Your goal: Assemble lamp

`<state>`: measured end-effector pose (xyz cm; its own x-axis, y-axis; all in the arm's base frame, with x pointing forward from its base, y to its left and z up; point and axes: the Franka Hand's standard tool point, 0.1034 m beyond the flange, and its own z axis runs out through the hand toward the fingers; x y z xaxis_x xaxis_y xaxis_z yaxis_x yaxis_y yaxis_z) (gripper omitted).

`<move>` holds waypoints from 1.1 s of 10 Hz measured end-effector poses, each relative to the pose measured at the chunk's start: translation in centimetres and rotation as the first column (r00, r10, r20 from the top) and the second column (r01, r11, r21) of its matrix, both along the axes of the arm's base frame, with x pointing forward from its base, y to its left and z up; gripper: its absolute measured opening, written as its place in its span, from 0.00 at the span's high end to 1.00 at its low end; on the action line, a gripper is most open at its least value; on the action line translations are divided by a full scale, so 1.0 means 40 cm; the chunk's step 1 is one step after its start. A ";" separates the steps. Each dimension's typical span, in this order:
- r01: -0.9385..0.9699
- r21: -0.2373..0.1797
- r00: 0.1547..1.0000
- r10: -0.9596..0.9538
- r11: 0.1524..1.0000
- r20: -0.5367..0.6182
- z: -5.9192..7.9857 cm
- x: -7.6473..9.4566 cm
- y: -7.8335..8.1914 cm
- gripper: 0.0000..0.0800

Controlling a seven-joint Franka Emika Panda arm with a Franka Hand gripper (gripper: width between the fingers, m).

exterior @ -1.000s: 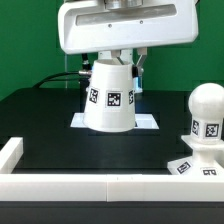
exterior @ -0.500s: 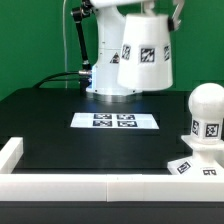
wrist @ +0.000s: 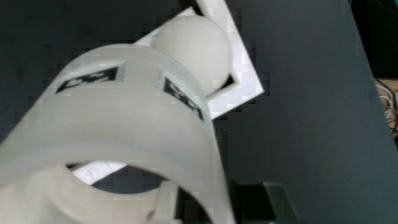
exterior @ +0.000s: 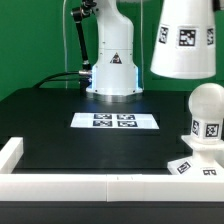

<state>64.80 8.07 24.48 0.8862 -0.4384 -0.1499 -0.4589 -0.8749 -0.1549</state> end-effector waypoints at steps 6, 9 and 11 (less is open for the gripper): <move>0.016 0.010 0.999 -0.016 1.000 -0.029 -0.051 0.000 0.014 0.94; 0.025 0.007 1.000 -0.025 1.000 -0.009 -0.063 -0.044 0.041 0.94; 0.022 0.005 1.000 -0.022 1.000 -0.006 -0.070 -0.047 0.050 0.94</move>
Offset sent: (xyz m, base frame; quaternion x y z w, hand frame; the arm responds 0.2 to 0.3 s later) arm 0.0000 0.0000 0.0000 0.0000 0.0000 0.0000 1.0000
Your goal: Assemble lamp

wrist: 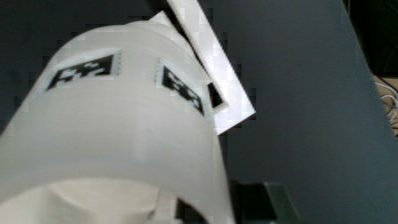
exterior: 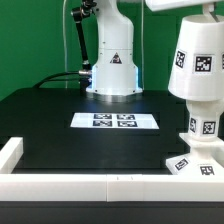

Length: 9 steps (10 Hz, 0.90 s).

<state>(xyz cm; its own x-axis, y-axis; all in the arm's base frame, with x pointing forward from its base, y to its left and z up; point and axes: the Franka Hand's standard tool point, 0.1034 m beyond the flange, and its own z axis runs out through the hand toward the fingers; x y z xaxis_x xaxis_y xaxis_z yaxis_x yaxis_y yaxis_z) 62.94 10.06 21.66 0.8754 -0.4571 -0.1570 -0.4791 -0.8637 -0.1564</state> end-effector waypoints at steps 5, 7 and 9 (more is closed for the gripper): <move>-0.008 -0.015 1.000 0.009 1.000 0.025 -0.051 -0.020 0.040 0.94; -0.012 -0.023 0.999 0.013 1.000 0.036 -0.082 -0.031 0.053 0.94; -0.011 -0.031 0.999 0.012 0.999 0.038 -0.114 -0.041 0.052 0.94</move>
Offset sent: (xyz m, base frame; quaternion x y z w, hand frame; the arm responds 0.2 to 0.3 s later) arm -0.0170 0.0133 -0.0147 -0.0184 0.0356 0.0132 0.9991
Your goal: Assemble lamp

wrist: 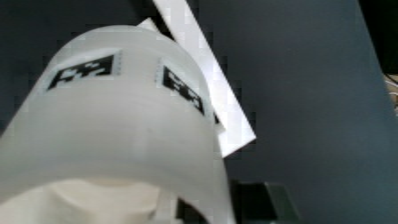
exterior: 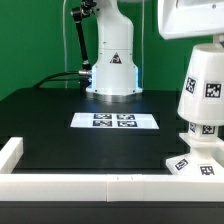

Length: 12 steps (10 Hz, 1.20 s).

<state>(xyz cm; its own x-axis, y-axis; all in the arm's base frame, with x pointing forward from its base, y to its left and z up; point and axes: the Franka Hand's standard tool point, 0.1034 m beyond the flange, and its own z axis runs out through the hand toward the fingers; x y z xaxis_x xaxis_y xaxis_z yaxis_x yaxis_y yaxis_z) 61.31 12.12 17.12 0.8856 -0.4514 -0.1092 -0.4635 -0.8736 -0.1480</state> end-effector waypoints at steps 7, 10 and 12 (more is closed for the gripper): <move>0.008 0.001 1.000 -0.008 1.000 -0.017 0.012 0.006 -0.033 0.27; -0.058 -0.052 0.995 0.054 0.997 -0.088 0.073 0.005 -0.032 0.16; -0.111 -0.102 0.985 0.096 0.989 -0.142 0.080 0.003 0.007 0.13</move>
Offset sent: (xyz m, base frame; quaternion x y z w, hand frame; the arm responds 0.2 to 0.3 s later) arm 0.0038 -0.0123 0.0026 -0.0011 -0.0083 -0.0137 0.9999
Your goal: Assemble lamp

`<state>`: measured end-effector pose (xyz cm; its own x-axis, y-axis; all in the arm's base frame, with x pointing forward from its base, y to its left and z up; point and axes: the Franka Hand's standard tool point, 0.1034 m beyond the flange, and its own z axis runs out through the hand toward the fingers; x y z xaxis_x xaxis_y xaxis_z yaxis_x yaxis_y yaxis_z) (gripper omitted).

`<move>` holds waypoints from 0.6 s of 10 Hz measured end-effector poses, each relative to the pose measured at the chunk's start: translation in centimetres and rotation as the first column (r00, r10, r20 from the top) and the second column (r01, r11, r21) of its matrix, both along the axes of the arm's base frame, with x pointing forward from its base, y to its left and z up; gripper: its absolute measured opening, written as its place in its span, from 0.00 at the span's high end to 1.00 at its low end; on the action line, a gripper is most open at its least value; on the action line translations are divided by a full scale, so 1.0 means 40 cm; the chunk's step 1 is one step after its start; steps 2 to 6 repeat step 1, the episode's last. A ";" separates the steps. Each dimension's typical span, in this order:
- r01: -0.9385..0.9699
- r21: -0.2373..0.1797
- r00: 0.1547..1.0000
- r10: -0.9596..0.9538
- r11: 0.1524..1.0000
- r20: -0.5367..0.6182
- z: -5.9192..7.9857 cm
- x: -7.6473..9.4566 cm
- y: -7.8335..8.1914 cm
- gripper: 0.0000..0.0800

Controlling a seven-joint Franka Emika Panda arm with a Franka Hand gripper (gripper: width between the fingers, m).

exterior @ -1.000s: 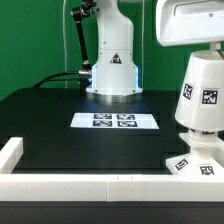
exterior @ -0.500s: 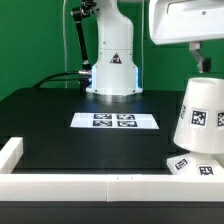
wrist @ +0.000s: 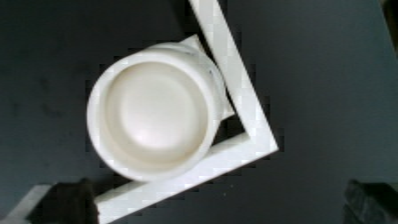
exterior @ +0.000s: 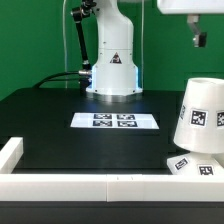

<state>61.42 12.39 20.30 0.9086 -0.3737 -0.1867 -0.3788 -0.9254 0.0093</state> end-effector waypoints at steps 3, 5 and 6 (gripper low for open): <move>-0.002 0.002 1.000 0.002 1.000 0.002 -0.010 0.003 0.009 0.13; -0.002 0.002 1.000 0.002 1.000 0.002 -0.010 0.003 0.009 0.13; -0.002 0.002 1.000 0.002 1.000 0.002 -0.010 0.003 0.009 0.13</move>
Offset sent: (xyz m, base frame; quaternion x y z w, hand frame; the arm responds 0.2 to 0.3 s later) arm 0.0000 0.0000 0.0000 0.0000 0.0000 0.0000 1.0000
